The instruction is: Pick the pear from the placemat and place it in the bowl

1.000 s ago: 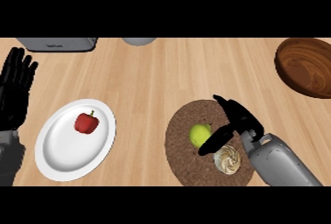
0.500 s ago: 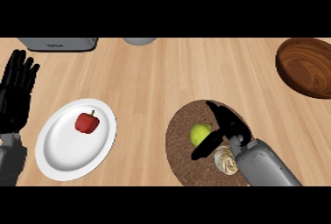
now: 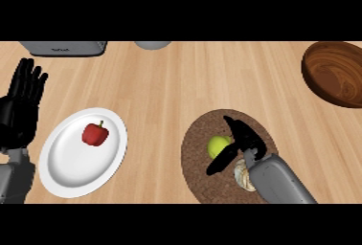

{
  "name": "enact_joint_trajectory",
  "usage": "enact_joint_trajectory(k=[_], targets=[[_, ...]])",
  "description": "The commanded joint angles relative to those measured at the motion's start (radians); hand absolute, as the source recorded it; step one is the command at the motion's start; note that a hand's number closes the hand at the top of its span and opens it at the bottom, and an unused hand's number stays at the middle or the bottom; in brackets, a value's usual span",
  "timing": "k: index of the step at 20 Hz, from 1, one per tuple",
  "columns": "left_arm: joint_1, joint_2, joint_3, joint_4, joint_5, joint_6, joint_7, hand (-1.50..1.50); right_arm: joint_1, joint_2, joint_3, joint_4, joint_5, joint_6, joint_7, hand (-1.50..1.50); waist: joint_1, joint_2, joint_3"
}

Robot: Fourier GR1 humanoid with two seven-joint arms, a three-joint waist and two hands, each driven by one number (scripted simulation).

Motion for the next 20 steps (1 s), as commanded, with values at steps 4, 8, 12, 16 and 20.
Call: enact_joint_trajectory(k=[4,8,12,16,20], targets=[[0.013,0.016,0.041,0.011,0.013,-0.048,-0.009,0.0,0.083,0.032,0.0,0.059,0.063,-0.012,-0.002,-1.5,-0.002,0.0,0.0],[-0.03,-0.009,0.019,0.004,-0.015,-0.016,0.038,0.0,0.073,0.029,-0.017,0.047,0.085,0.014,-0.012,-1.5,-0.003,0.0,0.0],[-0.081,-0.001,0.055,0.065,-0.011,-0.023,0.015,0.0,0.113,0.003,-0.012,0.064,0.17,-0.02,-0.15,1.5,-0.005,0.0,0.0],[-0.053,0.024,0.085,0.071,0.011,-0.074,0.021,0.0,0.098,0.031,-0.027,0.095,0.213,-0.029,-0.177,1.5,-0.003,0.001,0.0],[-0.064,-0.022,0.036,-0.029,-0.027,-0.022,0.104,0.0,0.044,0.044,-0.065,0.024,0.248,0.027,-0.098,1.5,-0.002,-0.001,0.0]])
